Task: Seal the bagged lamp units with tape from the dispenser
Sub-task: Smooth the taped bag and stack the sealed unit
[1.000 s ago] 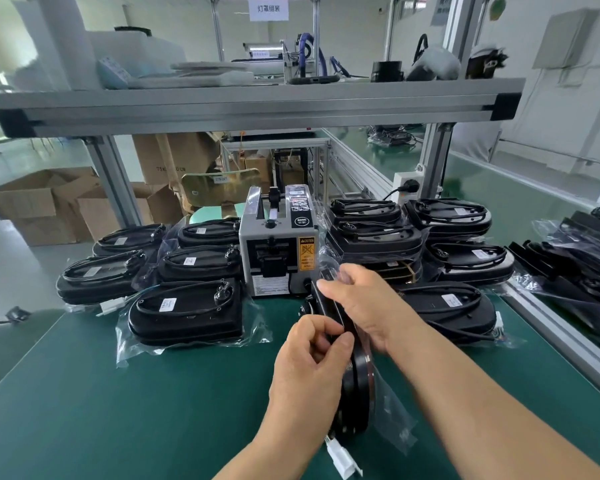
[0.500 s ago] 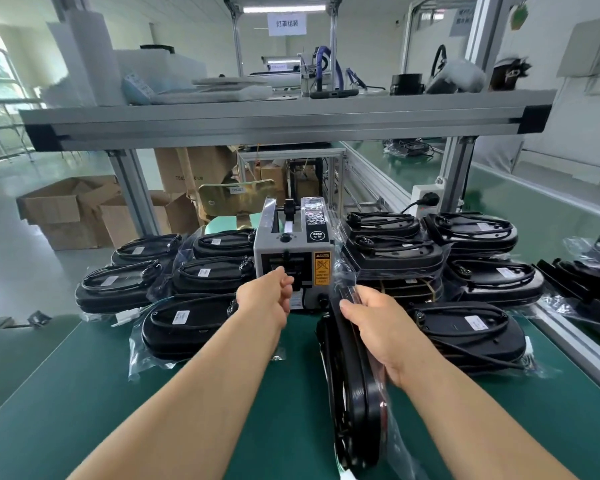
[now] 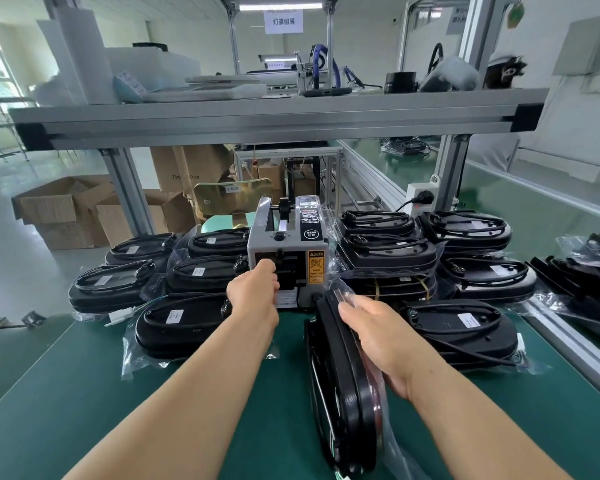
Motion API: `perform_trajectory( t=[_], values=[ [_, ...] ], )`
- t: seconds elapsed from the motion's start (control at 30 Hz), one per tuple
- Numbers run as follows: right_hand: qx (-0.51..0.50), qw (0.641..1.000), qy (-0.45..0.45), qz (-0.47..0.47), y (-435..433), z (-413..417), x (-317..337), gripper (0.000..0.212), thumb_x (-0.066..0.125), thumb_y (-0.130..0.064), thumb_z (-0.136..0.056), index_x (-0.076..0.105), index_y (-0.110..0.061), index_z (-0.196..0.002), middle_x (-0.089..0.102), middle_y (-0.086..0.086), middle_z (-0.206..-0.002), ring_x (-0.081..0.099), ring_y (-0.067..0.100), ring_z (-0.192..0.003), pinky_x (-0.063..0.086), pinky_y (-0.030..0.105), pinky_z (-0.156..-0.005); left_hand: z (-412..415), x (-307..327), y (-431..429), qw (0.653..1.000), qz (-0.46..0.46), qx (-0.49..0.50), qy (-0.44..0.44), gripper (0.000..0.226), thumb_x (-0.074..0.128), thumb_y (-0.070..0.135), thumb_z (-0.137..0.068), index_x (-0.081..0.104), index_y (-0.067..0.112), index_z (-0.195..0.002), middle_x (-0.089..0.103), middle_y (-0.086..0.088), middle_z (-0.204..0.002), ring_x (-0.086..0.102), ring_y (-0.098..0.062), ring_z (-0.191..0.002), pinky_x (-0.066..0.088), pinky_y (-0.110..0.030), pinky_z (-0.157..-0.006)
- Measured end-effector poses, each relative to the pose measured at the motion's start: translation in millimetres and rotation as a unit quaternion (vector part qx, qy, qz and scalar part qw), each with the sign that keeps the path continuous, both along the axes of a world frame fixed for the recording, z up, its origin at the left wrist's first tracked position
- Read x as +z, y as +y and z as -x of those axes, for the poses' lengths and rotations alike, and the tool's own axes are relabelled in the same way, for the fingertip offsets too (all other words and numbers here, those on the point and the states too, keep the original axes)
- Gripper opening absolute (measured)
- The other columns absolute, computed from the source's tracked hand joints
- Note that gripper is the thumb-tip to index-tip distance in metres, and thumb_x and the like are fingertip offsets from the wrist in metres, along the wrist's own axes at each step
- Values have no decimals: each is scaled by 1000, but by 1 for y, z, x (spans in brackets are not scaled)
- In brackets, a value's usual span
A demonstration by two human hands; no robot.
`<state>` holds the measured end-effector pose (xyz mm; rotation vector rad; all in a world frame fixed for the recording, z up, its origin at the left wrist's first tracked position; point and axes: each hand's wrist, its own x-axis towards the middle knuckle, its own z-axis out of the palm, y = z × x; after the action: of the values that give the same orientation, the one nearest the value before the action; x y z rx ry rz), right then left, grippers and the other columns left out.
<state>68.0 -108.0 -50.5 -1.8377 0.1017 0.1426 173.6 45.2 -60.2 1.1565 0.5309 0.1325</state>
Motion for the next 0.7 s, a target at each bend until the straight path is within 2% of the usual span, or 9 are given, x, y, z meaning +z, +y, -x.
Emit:
perform_trajectory(
  t=[0.03, 0.1, 0.13, 0.2, 0.27, 0.33, 0.43, 0.7],
  values=[
    [0, 1000, -8, -3, 0, 0, -1, 49, 43, -35, -104, 39, -21, -151, 48, -7, -149, 42, 12, -138, 30, 38, -119, 8, 1, 5, 999, -19, -28, -11, 16, 66, 9, -83, 58, 15, -71, 51, 7, -52, 42, -5, -43, 35, -18, -44],
    [-3, 1000, -29, 3, 0, 1, -2, 43, 44, -35, -104, 49, -22, -145, 56, -7, -142, 50, 11, -131, 36, 37, -116, 27, 5, 14, 990, -51, -126, -46, 15, 69, 13, -86, 65, 17, -72, 54, 6, -54, 46, -5, -45, 41, -19, -48],
    [-3, 999, -36, 13, 0, 1, -3, 37, 45, -34, -103, 58, -22, -136, 64, -5, -130, 57, 11, -122, 42, 38, -110, 36, 6, 17, 979, -53, -187, -67, 19, 68, 15, -88, 67, 18, -70, 55, 4, -58, 47, -6, -47, 42, -19, -49],
    [-4, 999, -41, 30, 3, 1, -2, 27, 45, -32, -103, 69, -19, -104, 72, 2, -97, 64, 11, -93, 52, 42, -94, 54, 12, 19, 950, -53, -293, -97, 25, 69, 23, -89, 69, 21, -64, 56, 3, -62, 46, -7, -50, 42, -18, -49],
    [-9, 998, -49, 40, 4, 1, 0, 29, 46, -30, -102, 65, -17, -84, 65, 1, -77, 59, 14, -75, 50, 38, -77, 66, 18, 15, 923, -96, -355, -114, 20, 74, 30, -82, 69, 22, -64, 55, 4, -62, 45, -6, -51, 41, -17, -51],
    [-5, 997, -61, 53, 3, 3, 1, 30, 47, -30, -102, 65, -13, -85, 66, 1, -78, 58, 19, -74, 50, 38, -75, 70, 23, 8, 908, -165, -365, -122, 17, 77, 29, -77, 68, 21, -65, 54, 4, -60, 43, -5, -51, 38, -17, -52],
    [-5, 995, -75, 68, 2, 4, 2, 30, 46, -29, -102, 69, -12, -93, 73, 9, -93, 66, 30, -90, 51, 44, -86, 62, 26, 0, 903, -226, -347, -118, 18, 76, 19, -83, 67, 16, -68, 50, 5, -55, 38, -6, -49, 34, -16, -49],
    [5, 995, -77, 64, 2, 4, 0, 29, 45, -29, -103, 64, -11, -90, 59, 3, -78, 53, 17, -75, 49, 45, -83, 44, 22, -1, 887, -268, -361, -108, 28, 75, 19, -85, 70, 20, -58, 52, 9, -49, 39, -3, -43, 32, -17, -45]
  ],
)
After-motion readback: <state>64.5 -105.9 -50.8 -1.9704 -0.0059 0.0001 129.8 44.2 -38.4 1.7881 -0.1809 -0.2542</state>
